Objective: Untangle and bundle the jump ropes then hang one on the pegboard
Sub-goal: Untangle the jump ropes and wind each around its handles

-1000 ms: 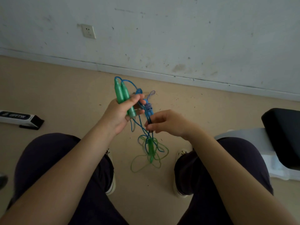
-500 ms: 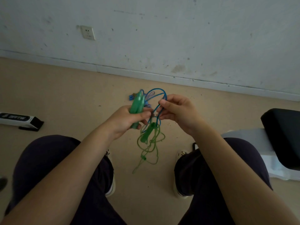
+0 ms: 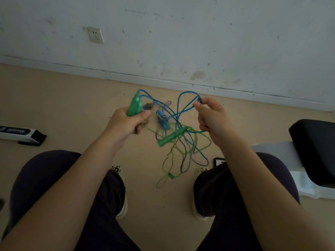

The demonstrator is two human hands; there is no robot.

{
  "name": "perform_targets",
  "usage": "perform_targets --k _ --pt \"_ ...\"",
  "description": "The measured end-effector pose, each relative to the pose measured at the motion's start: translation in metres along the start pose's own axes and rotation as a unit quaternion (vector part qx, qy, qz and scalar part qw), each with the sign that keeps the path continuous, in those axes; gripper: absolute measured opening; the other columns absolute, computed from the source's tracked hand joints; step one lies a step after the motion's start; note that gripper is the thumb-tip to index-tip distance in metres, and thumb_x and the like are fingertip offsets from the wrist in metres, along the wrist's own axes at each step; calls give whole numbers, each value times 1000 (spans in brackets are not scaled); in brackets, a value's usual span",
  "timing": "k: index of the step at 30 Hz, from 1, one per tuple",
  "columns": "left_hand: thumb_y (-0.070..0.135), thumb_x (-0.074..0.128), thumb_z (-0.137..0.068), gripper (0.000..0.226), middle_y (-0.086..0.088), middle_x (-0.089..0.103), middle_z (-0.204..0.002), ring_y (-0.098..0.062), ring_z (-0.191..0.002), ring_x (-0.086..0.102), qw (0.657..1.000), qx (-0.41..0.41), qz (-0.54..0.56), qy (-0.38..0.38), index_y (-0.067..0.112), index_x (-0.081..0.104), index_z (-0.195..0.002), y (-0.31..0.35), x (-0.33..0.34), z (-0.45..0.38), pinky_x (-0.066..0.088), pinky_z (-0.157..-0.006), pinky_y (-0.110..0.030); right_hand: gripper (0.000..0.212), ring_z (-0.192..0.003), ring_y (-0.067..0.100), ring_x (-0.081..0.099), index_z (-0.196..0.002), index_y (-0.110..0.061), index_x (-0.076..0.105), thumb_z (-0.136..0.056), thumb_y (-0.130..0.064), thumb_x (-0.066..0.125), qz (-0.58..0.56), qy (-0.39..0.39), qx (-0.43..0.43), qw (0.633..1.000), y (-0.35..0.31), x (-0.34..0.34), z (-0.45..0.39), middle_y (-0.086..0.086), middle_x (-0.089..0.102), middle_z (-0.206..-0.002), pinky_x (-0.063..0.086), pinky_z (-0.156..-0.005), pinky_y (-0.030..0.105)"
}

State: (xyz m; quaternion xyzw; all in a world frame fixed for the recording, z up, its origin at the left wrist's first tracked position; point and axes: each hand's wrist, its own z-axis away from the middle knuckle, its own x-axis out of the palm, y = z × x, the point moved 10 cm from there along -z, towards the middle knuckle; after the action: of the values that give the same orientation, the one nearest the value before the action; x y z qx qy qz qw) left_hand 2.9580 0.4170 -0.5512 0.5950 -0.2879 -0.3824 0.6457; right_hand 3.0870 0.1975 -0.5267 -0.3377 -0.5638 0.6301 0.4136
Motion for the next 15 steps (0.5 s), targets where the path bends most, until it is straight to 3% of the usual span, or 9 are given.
perform_targets --k 3,7,10,12,15 --pt "13 68 -93 11 10 54 -47 -5 -38 44 998 -12 31 62 9 68 -83 -2 -22 -3 40 -42 -19 10 -36 5 21 -89 -11 51 -99 -9 53 -33 16 5 999 -3 -14 -4 -7 27 -46 15 -39 14" --pt "12 70 -92 7 5 65 -59 -6 -40 48 1000 -7 -26 -6 6 71 -89 -6 -2 5 41 -42 -20 13 -44 11 32 -84 -13 57 -96 -8 58 29 -46 6 998 3 8 3 1 40 -56 26 -44 22" --pt "15 73 -90 11 4 60 -49 -5 -38 48 997 0 -76 0 6 74 -96 -7 1 7 42 -43 -17 10 -49 15 38 -86 -12 59 -96 -11 60 51 -113 16 992 11 32 12 2 47 -59 32 -52 27" --pt "14 75 -89 13 2 57 -49 -6 -39 47 997 7 -78 -9 10 75 -101 -4 5 7 42 -44 -16 8 -50 16 42 -89 -12 60 -97 -12 58 29 -147 22 988 13 43 15 3 49 -62 35 -54 28" --pt "17 75 -88 13 1 56 -54 -8 -43 48 993 2 -64 -102 21 75 -101 -5 32 15 41 -48 -17 5 -55 19 52 -92 -10 57 -96 -11 56 -67 -205 43 975 15 62 22 6 58 -67 46 -57 27"
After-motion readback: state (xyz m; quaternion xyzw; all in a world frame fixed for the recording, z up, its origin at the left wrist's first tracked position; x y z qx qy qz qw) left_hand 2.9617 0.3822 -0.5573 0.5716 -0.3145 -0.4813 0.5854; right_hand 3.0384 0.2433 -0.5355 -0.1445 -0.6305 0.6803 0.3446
